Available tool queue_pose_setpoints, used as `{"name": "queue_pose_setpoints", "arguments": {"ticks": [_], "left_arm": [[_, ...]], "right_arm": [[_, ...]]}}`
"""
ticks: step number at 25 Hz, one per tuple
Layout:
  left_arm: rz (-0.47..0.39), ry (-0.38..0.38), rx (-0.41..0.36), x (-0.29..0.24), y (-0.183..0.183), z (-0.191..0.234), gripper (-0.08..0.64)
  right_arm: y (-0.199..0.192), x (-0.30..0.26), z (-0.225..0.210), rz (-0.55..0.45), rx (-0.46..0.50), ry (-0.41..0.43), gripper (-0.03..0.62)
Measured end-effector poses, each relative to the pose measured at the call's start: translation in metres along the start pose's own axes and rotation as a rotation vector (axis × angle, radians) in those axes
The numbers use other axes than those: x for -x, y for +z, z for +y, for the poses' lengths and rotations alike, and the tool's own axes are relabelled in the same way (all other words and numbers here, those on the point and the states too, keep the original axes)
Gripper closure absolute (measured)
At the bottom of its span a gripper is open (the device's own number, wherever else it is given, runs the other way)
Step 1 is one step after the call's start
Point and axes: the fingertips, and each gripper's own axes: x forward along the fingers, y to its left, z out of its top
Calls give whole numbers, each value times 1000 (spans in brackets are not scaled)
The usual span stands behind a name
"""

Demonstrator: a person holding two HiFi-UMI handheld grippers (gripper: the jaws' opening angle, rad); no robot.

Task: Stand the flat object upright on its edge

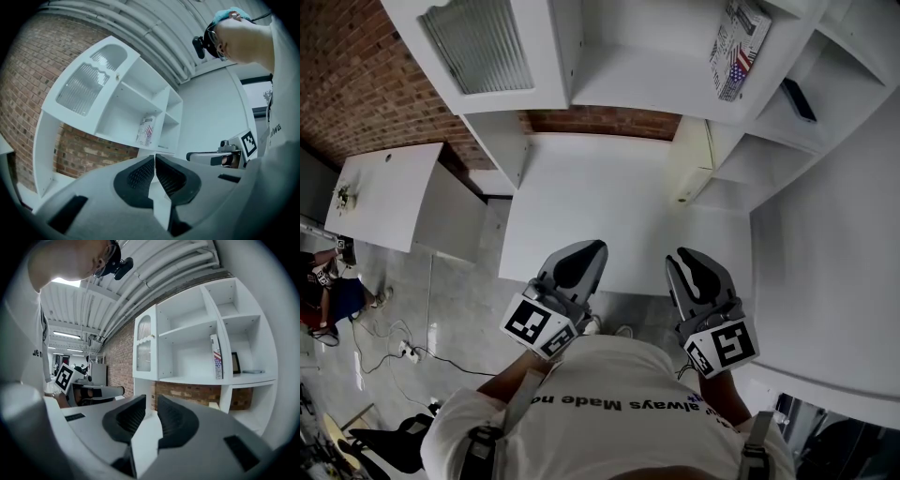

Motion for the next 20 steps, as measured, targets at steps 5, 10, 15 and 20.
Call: {"name": "queue_pose_setpoints", "arguments": {"ticks": [5,10,15,20], "left_arm": [[3,3,-1,0,0,4,540],[6,5,4,2,0,4,540],[9,9,5,3,1,4,540],[12,2,9,2,0,3,540]], "right_arm": [[0,-4,0,2,0,-1,515],[1,-3,0,1,0,-6,517],[2,-4,2,-2,-3,-3,515],[2,-4,1,-7,-5,-3,515]]}}
